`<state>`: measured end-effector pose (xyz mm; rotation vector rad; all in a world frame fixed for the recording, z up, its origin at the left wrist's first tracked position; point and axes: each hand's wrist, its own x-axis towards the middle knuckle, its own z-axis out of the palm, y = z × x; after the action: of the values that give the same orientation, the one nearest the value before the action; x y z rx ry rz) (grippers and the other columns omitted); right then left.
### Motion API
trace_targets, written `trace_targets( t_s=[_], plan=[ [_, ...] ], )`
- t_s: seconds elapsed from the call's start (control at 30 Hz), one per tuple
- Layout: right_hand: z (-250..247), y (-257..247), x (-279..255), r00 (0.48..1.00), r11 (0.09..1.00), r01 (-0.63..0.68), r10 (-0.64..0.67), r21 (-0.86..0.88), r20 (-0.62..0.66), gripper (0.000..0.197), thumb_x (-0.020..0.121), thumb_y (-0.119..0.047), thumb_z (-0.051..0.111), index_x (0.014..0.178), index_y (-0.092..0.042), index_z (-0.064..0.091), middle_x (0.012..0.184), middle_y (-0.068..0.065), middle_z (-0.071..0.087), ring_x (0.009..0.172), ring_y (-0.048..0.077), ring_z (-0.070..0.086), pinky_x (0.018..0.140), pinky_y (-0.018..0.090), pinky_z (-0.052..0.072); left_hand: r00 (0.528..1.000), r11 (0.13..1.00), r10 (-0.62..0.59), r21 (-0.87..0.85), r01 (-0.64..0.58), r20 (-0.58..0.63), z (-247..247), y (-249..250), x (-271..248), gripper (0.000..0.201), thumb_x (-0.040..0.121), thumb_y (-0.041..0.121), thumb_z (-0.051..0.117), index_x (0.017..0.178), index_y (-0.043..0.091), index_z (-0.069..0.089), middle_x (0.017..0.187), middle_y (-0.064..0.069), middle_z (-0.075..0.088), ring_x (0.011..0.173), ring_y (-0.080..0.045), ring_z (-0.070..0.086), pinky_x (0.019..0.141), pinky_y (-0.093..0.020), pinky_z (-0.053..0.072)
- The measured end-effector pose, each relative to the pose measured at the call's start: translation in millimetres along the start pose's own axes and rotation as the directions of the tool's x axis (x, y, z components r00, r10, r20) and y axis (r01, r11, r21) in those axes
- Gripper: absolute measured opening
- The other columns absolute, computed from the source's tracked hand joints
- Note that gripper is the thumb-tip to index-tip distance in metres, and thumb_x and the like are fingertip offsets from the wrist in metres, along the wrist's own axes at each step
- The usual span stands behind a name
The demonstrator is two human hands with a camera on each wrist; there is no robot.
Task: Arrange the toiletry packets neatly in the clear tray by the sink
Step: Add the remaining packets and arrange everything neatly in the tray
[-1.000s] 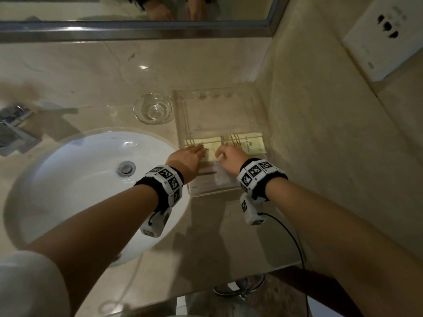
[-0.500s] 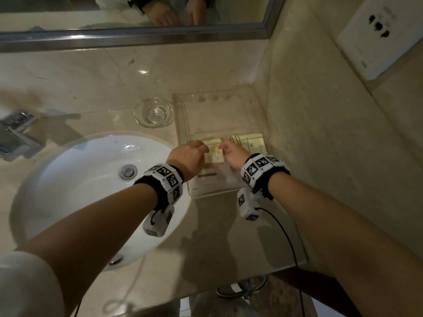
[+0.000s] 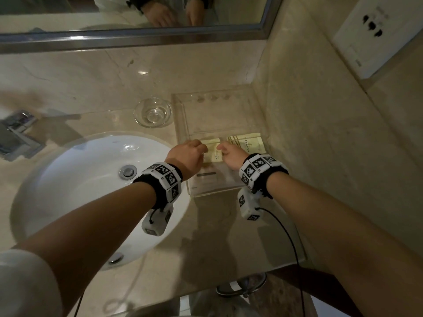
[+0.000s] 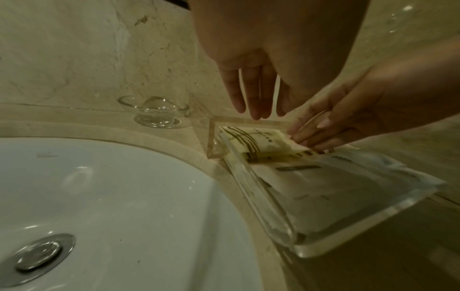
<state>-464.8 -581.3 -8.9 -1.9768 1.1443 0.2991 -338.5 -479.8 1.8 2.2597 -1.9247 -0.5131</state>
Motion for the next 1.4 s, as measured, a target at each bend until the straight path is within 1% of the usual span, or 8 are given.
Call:
trace_targets(
  t_s=[0.2,0.3,0.37,0.6,0.83,0.93,1.03,1.4],
  plan=[
    [-9.3,15.4,-14.3,0.988,0.994,0.098,-0.103,-0.051,-0.114,0.030,0.091,-0.001,0.047,0.119,-0.006,0.058,0.125,0.012,0.060,0.117,0.026,0.056,0.100,0.033,0.045,0.994,0.999,0.044,0.018,-0.046,0.095,1.2,6.1,-2.4,0.042,0.089,0.037,0.054,0.123,0.013,0.052,0.124,-0.008,0.053,0.117,-0.027,0.050,0.091,-0.036,0.044],
    [-9.9,26.2,-20.7,0.982,0.991,0.100,-0.112,-0.084,-0.153,0.009,0.085,-0.005,0.060,0.088,-0.013,0.059,0.089,0.004,0.064,0.092,0.025,0.062,0.082,0.032,0.050,0.982,0.994,0.088,0.054,-0.099,0.168,5.6,9.9,-4.9,0.048,0.082,0.042,0.062,0.117,0.012,0.049,0.120,-0.007,0.051,0.111,-0.025,0.050,0.087,-0.033,0.042],
    [-9.1,31.8,-25.9,0.991,0.988,0.057,-0.073,-0.142,-0.113,0.022,0.080,-0.014,0.070,0.080,-0.016,0.048,0.073,-0.003,0.051,0.078,0.021,0.054,0.071,0.028,0.043,0.972,0.990,0.100,0.080,-0.119,0.212,8.4,13.3,-6.1,0.050,0.080,0.041,0.065,0.115,0.011,0.047,0.120,-0.007,0.050,0.111,-0.025,0.048,0.086,-0.032,0.040],
    [-0.9,44.4,-32.0,1.000,0.936,0.011,-0.014,-0.353,-0.005,0.029,0.083,-0.018,0.068,0.087,-0.014,0.040,0.082,0.001,0.047,0.081,0.020,0.047,0.066,0.026,0.036,0.964,0.982,0.092,0.137,-0.129,0.249,16.3,17.5,-7.7,0.046,0.084,0.035,0.063,0.117,0.009,0.044,0.122,-0.010,0.048,0.111,-0.027,0.048,0.087,-0.033,0.040],
    [-6.0,45.5,-32.8,0.982,0.976,0.051,-0.088,-0.213,-0.169,0.019,0.090,-0.019,0.056,0.106,-0.009,0.055,0.075,-0.004,0.050,0.080,0.021,0.052,0.069,0.027,0.038,0.972,0.974,0.176,0.116,-0.195,0.157,21.5,13.3,-2.5,0.043,0.095,0.031,0.044,0.134,0.014,0.044,0.143,-0.005,0.043,0.128,-0.026,0.041,0.107,-0.033,0.034],
    [-8.3,44.5,-30.2,0.973,0.962,0.078,-0.130,-0.263,-0.189,0.028,0.093,-0.017,0.051,0.120,-0.013,0.055,0.104,0.006,0.064,0.098,0.027,0.059,0.077,0.027,0.042,0.960,0.963,0.211,0.129,-0.236,0.182,23.8,13.8,2.8,0.044,0.097,0.027,0.040,0.140,0.016,0.039,0.151,-0.002,0.036,0.137,-0.022,0.033,0.114,-0.030,0.023],
    [-7.8,47.3,-26.9,0.968,0.946,0.065,-0.137,-0.319,-0.210,0.031,0.093,-0.016,0.050,0.123,-0.011,0.055,0.123,0.010,0.056,0.115,0.027,0.051,0.095,0.034,0.042,0.955,0.957,0.212,0.154,-0.246,0.205,29.0,13.3,8.1,0.045,0.098,0.025,0.037,0.141,0.016,0.038,0.152,-0.002,0.034,0.140,-0.022,0.028,0.118,-0.031,0.019],
    [-8.4,45.9,-22.9,0.961,0.951,0.047,-0.126,-0.306,-0.245,0.028,0.093,-0.015,0.049,0.119,-0.008,0.058,0.124,0.010,0.053,0.116,0.027,0.049,0.099,0.037,0.043,0.966,0.971,0.156,0.148,-0.188,0.205,31.1,-1.6,1.9,0.044,0.098,0.022,0.035,0.142,0.014,0.037,0.156,-0.004,0.024,0.145,-0.023,0.019,0.119,-0.035,0.016]
  ],
)
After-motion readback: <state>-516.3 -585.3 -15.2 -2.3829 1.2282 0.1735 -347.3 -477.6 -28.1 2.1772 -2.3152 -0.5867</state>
